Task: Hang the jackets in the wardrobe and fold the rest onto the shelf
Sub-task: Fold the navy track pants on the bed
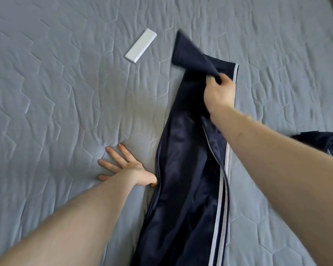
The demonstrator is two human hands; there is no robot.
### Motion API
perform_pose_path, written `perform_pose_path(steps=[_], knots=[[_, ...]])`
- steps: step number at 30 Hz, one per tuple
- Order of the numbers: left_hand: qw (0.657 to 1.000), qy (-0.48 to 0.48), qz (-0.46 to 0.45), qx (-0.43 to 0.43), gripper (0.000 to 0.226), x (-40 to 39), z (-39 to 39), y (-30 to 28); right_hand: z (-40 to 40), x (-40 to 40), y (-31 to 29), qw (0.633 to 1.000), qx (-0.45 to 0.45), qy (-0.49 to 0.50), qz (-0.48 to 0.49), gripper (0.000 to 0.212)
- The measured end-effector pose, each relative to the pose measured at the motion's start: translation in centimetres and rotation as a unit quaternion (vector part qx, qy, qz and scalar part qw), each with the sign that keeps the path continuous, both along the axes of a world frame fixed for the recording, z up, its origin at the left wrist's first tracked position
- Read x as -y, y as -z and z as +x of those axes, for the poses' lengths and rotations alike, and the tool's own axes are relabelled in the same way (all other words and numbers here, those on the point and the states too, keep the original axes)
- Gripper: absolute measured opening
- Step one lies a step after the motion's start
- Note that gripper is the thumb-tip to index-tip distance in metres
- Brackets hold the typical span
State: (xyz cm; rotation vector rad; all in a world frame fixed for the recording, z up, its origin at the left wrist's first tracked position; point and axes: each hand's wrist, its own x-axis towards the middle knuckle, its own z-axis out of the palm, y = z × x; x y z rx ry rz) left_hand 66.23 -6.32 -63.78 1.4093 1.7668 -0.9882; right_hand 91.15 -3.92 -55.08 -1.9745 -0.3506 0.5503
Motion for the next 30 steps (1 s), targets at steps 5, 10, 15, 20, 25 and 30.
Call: perform_pose_path(steps=[5, 10, 15, 20, 25, 30], knots=[[1.0, -0.006, 0.007, -0.013, 0.168, 0.1, 0.0, 0.4, 4.4, 1.1, 2.2, 0.984, -0.047, 0.042, -0.167, 0.047], [1.0, -0.013, 0.01, -0.009, 0.173, 0.1, 0.0, 0.3, -1.0, 8.9, 4.9, 0.975, 0.054, -0.06, -0.207, 0.059], [1.0, 0.004, 0.008, 0.011, 0.173, -0.1, -0.2, 0.0, -4.6, 14.9, 6.7, 0.978, 0.06, -0.005, -0.198, 0.014], [0.999, 0.035, 0.026, 0.007, 0.173, 0.4, -0.4, -0.5, -2.2, 16.9, 7.1, 0.964, -0.025, 0.161, -0.209, 0.027], [0.995, 0.064, 0.076, 0.032, 0.165, 1.6, -1.3, -0.7, -5.5, 21.3, 7.4, 0.967, -0.057, 0.06, -0.24, 0.043], [0.975, 0.114, 0.133, 0.135, 0.141, 3.2, -6.1, -0.8, -14.0, 30.3, 8.0, 0.951, -0.136, 0.022, -0.276, 0.063]])
